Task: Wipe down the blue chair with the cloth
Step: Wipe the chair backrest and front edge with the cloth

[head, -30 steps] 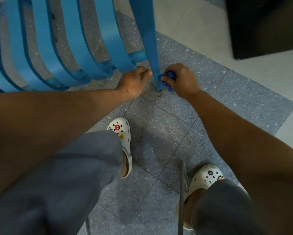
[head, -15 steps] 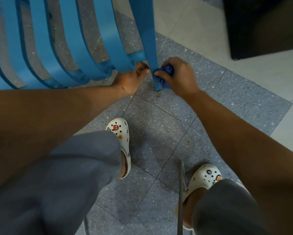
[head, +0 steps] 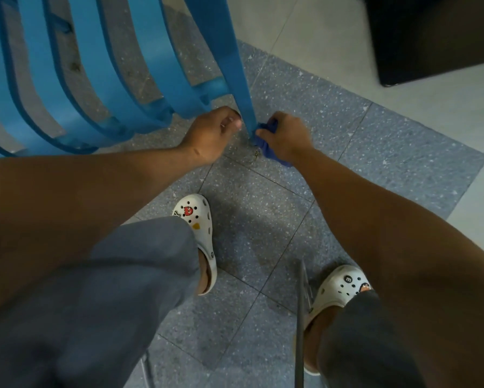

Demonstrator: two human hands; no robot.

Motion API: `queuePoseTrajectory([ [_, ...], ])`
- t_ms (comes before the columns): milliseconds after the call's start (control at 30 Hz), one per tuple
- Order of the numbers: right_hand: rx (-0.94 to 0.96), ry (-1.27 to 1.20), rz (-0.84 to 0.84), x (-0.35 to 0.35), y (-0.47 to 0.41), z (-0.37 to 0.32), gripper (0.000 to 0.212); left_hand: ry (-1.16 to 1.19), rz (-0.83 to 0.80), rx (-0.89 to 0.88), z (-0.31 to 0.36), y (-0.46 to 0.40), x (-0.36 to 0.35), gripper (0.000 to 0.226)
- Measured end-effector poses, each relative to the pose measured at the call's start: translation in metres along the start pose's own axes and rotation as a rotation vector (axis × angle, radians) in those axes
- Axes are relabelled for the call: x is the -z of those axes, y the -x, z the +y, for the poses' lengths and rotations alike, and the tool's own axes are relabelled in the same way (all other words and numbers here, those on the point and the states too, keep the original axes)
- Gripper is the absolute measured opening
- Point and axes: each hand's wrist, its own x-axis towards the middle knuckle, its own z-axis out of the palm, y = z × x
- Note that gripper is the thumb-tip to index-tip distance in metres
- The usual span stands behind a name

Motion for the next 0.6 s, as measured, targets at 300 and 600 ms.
queuePoseTrajectory([
  [300, 0.104, 0.010, -0.063, 0.024, 0.003, 0.034, 0.021, 0.033, 0.032, 0.073, -0.003, -0.016, -0.016, 0.027],
  [600, 0.075, -0.156, -0.022, -0.016, 0.001, 0.002, 0.015, -0.063, 0.055, 0.047, -0.008, -0.022, -0.021, 0.028],
])
